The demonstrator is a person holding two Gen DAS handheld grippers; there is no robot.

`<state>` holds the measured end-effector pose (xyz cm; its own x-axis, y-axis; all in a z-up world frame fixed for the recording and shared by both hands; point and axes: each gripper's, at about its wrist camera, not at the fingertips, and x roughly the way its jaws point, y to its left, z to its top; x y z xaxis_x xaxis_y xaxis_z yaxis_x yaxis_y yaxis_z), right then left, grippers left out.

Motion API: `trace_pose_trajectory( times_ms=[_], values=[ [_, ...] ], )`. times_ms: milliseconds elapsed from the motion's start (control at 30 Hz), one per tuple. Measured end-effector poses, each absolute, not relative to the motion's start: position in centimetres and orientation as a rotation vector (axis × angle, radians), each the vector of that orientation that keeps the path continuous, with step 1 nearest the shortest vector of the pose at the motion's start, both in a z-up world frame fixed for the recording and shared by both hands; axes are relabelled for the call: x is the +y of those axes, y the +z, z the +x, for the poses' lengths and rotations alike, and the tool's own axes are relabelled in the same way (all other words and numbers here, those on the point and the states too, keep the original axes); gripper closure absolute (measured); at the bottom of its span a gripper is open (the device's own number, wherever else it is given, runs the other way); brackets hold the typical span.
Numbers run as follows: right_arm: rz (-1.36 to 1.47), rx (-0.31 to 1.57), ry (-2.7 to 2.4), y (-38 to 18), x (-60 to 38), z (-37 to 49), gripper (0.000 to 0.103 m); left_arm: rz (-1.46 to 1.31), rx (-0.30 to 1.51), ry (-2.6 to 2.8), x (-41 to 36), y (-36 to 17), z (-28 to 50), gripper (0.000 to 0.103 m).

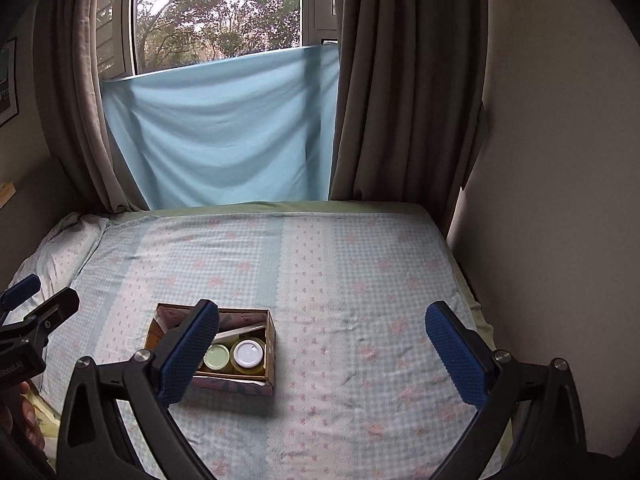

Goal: Organize rigid objects

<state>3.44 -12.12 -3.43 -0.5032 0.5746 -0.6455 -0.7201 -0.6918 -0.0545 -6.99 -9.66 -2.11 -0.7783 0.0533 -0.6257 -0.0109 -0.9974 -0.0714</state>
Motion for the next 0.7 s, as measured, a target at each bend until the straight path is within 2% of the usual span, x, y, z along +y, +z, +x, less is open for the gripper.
trace_pose_trajectory(
  times_ms=[700],
  values=[
    [-0.785,0.272,2.219,-2.4,-12.5,4.0,0.0,-0.973,-0.088,2.981,-9.1,-0.7,-5.6,0.0]
  ],
)
